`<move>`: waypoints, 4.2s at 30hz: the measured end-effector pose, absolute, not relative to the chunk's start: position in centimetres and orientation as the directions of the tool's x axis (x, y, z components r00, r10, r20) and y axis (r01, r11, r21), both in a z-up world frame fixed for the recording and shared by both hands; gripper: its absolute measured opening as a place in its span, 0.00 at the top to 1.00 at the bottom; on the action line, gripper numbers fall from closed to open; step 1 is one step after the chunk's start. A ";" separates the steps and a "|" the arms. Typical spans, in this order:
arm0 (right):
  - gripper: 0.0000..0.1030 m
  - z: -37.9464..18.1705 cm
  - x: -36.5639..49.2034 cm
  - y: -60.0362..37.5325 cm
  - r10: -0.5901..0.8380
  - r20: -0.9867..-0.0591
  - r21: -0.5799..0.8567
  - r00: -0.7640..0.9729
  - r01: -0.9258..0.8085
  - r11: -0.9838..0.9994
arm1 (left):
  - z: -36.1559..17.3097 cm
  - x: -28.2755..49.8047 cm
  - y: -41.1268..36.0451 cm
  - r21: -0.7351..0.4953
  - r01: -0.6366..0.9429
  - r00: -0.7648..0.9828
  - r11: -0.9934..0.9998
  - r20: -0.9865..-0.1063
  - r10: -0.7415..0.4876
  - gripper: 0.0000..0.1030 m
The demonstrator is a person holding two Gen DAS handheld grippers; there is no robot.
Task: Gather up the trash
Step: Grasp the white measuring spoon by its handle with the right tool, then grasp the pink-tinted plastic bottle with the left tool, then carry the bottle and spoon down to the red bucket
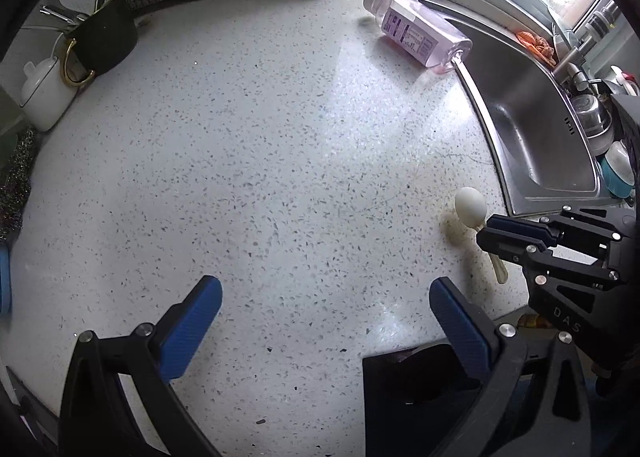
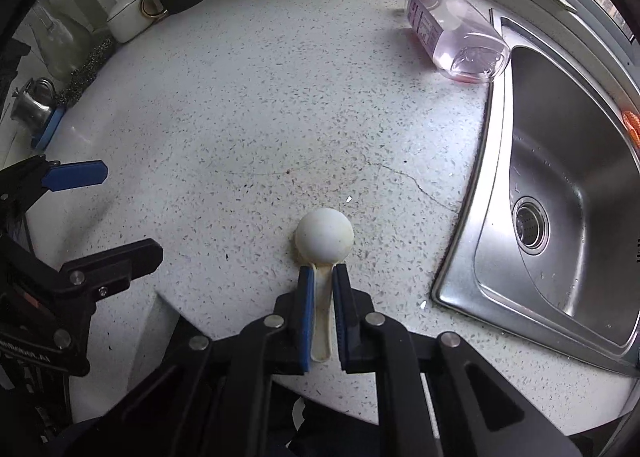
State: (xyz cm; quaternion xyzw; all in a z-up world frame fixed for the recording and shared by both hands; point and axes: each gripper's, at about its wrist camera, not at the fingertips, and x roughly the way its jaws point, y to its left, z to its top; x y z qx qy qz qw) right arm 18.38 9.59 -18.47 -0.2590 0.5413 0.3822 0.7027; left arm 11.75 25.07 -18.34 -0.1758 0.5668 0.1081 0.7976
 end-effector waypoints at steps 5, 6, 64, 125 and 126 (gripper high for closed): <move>0.92 -16.3 19.7 8.3 0.311 -0.940 0.067 0.141 -0.817 0.572 | -16.8 13.7 24.3 -0.226 -0.358 0.368 0.906 -0.926 -0.086 0.00; 0.92 -15.9 20.0 7.9 0.316 -0.937 0.064 0.150 -0.815 0.575 | -16.5 14.4 24.0 -0.216 -0.352 0.367 0.911 -0.927 -0.078 0.00; 0.91 -13.6 32.3 3.4 0.315 -0.916 0.099 0.249 -0.620 0.779 | -16.7 30.5 23.1 -0.225 -0.112 0.342 0.968 -0.923 -0.175 0.31; 0.92 -27.0 14.6 -14.0 0.363 -0.932 0.218 0.015 -0.778 0.590 | -29.7 7.7 -4.0 -0.289 -0.363 0.185 0.886 -0.954 -0.236 0.31; 0.92 -28.1 15.0 -13.8 0.365 -0.931 0.223 0.012 -0.771 0.596 | -31.4 8.1 -4.0 -0.288 -0.362 0.175 0.887 -0.955 -0.238 0.31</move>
